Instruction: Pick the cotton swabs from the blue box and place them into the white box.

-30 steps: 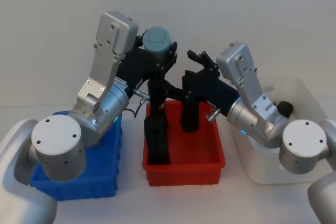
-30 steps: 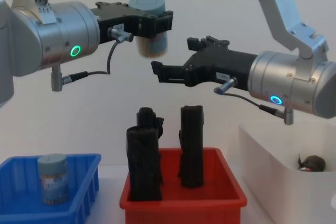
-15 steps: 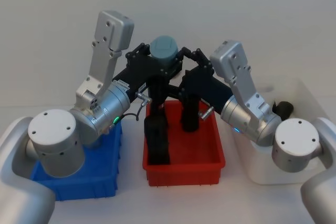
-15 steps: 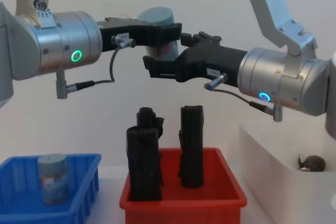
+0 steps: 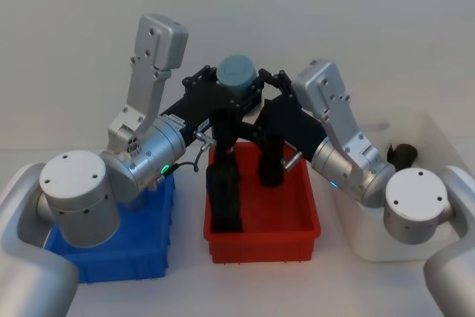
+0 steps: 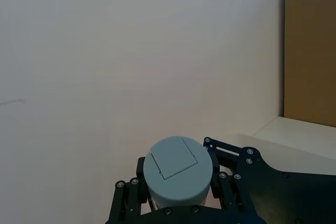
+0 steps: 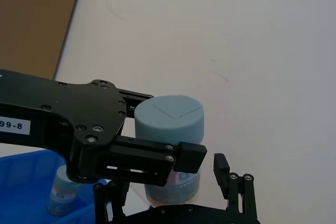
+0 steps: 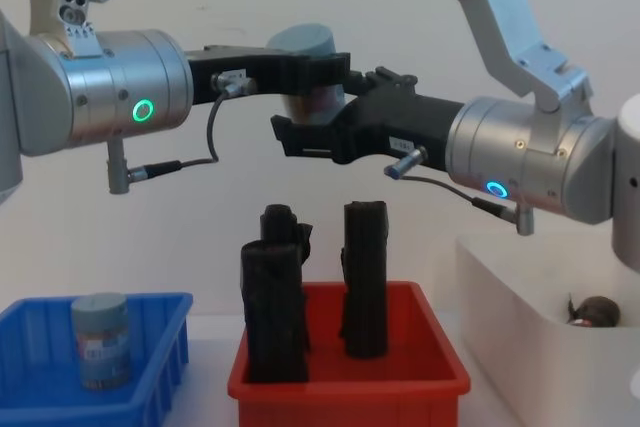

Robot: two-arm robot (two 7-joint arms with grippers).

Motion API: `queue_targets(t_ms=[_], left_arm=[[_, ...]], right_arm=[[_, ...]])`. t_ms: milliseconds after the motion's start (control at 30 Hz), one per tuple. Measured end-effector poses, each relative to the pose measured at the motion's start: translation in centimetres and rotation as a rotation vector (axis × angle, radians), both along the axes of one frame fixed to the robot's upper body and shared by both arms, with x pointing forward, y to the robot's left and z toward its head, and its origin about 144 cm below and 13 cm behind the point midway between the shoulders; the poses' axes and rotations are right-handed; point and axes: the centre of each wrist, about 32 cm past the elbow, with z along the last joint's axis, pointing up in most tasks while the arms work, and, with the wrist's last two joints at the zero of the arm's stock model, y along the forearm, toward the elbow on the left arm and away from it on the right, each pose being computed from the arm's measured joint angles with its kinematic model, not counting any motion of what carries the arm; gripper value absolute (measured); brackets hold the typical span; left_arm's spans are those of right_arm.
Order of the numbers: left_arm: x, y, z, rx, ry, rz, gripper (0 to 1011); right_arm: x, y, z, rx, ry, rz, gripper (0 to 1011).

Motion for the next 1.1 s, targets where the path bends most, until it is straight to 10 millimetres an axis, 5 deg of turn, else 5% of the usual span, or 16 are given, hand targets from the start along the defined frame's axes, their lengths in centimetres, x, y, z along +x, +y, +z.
queue_targets(t_ms=[867, 1100], left_arm=[[0.57, 0.10, -0.15, -0.012, 0.025, -0.033, 660], [0.64, 0.08, -0.18, -0.015, 0.026, -0.036, 660]], right_arm=[[0.56, 0.64, -0.21, -0.024, -0.002, -0.023, 1002], [0.61, 0.76, -0.21, -0.024, -0.002, -0.025, 861]])
